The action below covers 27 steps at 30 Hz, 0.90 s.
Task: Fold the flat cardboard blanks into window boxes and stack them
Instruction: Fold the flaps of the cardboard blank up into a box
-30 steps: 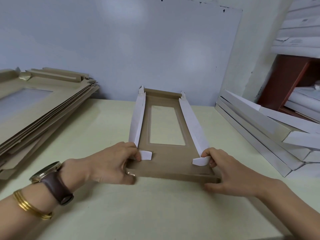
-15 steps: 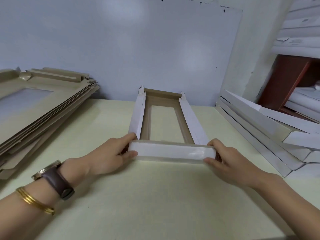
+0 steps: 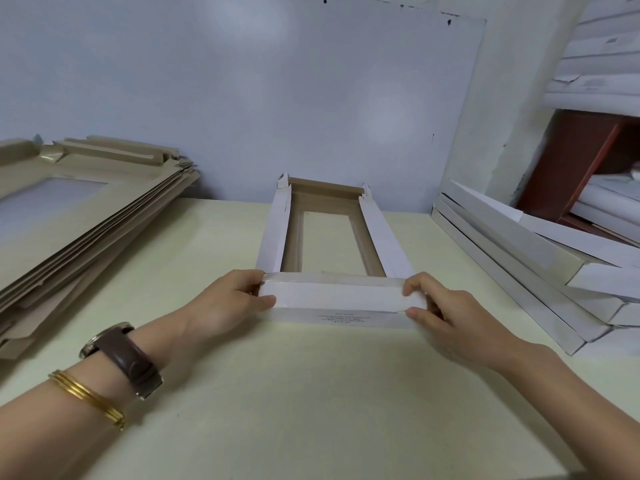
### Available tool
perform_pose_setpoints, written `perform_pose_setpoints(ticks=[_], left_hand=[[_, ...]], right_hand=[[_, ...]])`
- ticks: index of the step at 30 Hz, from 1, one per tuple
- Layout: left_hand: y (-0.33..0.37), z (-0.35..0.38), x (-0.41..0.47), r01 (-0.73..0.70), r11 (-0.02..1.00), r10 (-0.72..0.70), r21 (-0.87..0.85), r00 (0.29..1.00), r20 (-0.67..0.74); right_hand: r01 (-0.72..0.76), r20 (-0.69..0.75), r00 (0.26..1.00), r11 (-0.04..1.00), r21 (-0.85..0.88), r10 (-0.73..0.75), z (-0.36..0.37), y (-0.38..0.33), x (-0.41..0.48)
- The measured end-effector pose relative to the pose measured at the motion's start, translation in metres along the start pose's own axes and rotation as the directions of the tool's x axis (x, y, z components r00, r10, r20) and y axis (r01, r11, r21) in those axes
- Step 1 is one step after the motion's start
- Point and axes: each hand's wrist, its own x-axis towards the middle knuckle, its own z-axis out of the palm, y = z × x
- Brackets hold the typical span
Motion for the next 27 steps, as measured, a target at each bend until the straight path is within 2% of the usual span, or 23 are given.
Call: perform_pose_setpoints(ticks=[7, 12, 17, 23, 27], left_hand=[[-0.009, 0.005, 0.008, 0.091, 0.985, -0.099, -0.150, 0.994, -0.050], [-0.009, 0.006, 0.008, 0.112, 0.964, -0.122, -0.243, 0.992, -0.026], [-0.007, 0.006, 0.009, 0.091, 0.977, -0.101, -0.190, 0.994, -0.044], [-0.005, 0.011, 0.013, 0.117, 0.992, -0.121, -0.046, 0.988, -0.097], [-0.005, 0.014, 0.011, 0.026, 0.998, -0.029, -0.057, 0.998, -0.062]], right_hand=[[-0.010, 0.025, 1.000, 1.000, -0.016, 0.010, 0.003, -0.002, -0.004], [-0.002, 0.003, 1.000, 1.000, -0.028, 0.003, 0.004, -0.006, -0.007], [-0.015, -0.004, 1.000, 0.999, -0.045, 0.015, 0.005, -0.007, -0.009], [-0.039, -0.020, 0.999, 0.997, -0.070, 0.038, 0.011, -0.008, -0.011], [-0.044, -0.052, 0.998, 0.996, -0.080, 0.040, 0.013, -0.008, -0.011]])
